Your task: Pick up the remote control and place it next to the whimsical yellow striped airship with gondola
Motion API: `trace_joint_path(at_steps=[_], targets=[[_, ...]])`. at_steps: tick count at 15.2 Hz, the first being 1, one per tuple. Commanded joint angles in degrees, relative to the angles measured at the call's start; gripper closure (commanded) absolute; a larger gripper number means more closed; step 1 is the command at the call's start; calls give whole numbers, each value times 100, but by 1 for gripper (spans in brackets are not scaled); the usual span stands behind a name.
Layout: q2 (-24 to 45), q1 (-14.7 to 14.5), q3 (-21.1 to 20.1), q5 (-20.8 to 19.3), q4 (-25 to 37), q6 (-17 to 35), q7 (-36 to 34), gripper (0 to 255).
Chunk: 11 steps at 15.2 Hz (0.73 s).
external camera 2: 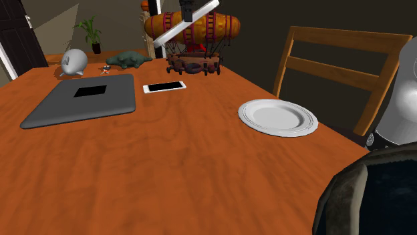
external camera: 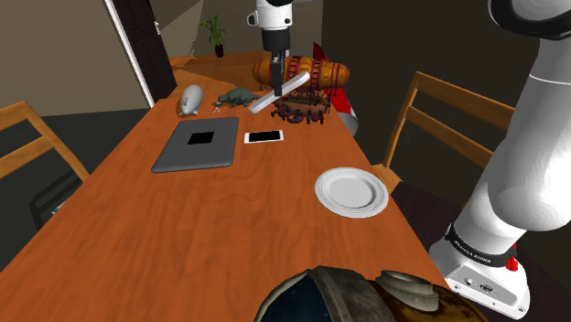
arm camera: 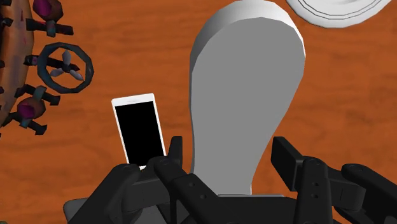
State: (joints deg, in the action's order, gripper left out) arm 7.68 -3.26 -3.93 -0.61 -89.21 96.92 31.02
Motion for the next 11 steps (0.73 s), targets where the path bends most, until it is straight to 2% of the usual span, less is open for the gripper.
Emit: trace_joint_path(at_steps=[1, 11], targets=[[-42, 3, 2, 3, -205, 169, 3, 255], [-38, 7, 4, 2, -971, 939, 1, 255]])
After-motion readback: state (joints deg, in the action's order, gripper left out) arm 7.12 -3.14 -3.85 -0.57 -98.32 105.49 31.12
